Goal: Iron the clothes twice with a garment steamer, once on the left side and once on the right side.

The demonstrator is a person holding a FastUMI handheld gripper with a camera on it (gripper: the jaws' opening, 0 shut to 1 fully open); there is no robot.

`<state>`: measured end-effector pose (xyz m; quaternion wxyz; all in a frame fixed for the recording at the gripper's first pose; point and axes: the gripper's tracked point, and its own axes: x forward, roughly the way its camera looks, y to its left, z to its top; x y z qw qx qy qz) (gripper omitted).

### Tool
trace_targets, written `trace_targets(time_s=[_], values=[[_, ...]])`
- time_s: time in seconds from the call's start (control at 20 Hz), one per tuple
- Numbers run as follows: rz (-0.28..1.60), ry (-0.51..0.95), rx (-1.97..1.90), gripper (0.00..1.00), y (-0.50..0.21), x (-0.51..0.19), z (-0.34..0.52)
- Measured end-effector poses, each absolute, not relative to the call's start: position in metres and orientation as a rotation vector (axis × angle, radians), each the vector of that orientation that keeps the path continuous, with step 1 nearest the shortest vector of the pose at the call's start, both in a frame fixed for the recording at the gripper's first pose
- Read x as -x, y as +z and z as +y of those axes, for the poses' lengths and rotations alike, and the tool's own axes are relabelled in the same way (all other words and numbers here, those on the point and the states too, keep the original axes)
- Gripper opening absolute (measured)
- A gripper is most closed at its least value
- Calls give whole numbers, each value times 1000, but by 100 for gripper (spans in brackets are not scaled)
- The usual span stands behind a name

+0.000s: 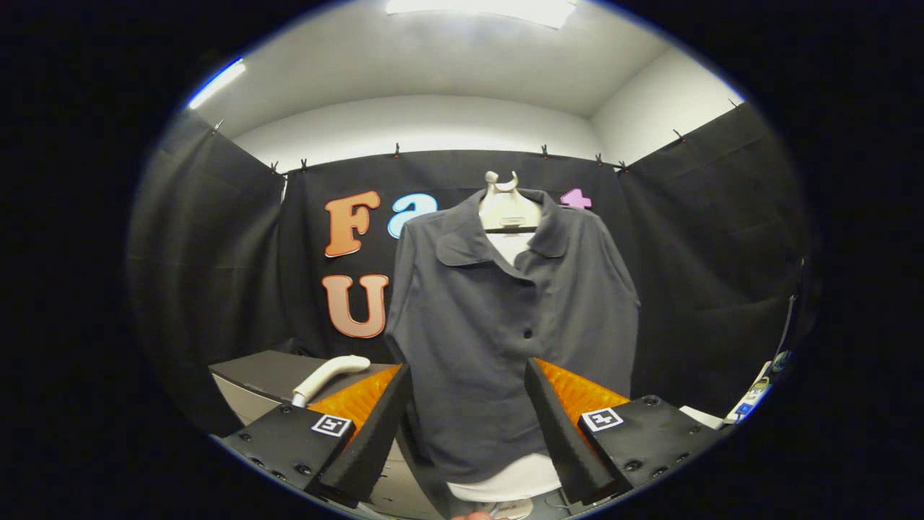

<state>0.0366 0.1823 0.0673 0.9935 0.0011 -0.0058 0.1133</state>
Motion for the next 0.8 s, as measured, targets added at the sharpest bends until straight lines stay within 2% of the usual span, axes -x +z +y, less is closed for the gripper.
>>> trace_targets(time_s=[0.5,0.8], values=[[24,455,-61,100,100,-88,376],[112,523,-31,100,61,-137,473]])
